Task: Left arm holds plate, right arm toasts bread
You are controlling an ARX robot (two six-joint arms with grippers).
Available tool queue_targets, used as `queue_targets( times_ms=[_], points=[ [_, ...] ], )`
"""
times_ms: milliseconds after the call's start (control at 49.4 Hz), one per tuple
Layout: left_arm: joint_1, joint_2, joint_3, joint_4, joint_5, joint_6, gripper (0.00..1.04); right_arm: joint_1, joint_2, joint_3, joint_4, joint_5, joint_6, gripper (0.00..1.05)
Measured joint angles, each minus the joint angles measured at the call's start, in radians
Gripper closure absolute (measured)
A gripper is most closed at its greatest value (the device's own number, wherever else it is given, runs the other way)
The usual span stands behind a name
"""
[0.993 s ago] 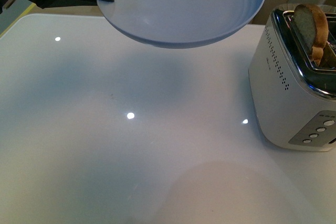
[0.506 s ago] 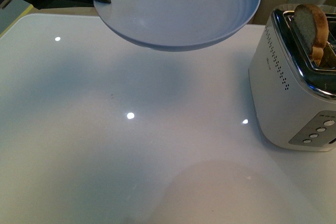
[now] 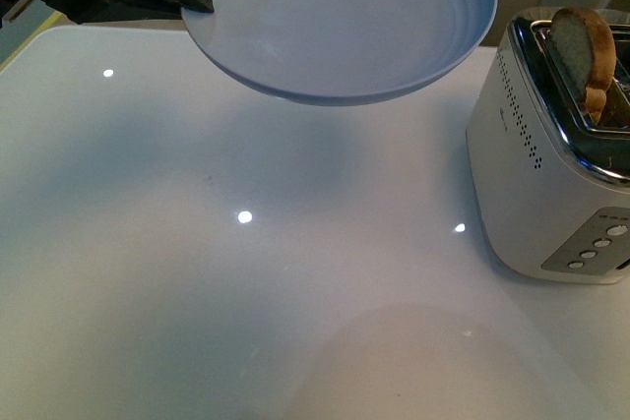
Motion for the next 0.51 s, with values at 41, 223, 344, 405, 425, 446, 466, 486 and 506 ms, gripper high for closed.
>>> queue_targets(
  times_ms=[41,223,344,405,425,446,466,486,506],
  points=[
    [0.0,0.0,0.0,-0.002,0.0,0.0,1.02,0.0,-0.012,0.0,-0.012,0.0,0.0,1.03],
    [0.0,-0.001,0.0,-0.006,-0.003,0.0,1.02,0.0,-0.083,0.0,-0.082,0.0,0.0,1.03],
    [0.0,-0.001,0.0,-0.012,-0.011,0.0,1.02,0.0,-0.128,0.0,-0.127,0.0,0.0,1.03],
    [-0.001,-0.001,0.0,-0.013,-0.011,0.003,1.02,0.0,-0.146,0.0,-0.145,0.0,0.0,1.03],
    [-0.001,-0.001,0.0,-0.013,-0.011,0.003,1.02,0.0,-0.151,0.0,-0.15,0.0,0.0,1.03],
    [-0.001,-0.001,0.0,-0.013,-0.011,0.003,1.02,0.0,-0.156,0.0,-0.156,0.0,0.0,1.03],
    [-0.002,-0.001,0.0,-0.013,-0.012,0.003,1.02,0.0,-0.163,0.0,-0.163,0.0,0.0,1.03],
    [-0.002,-0.001,0.0,-0.013,-0.013,0.003,1.02,0.0,-0.168,0.0,-0.167,0.0,0.0,1.03],
    [-0.002,-0.001,0.0,-0.013,-0.014,0.003,1.02,0.0,-0.174,0.0,-0.174,0.0,0.0,1.03]
  ],
)
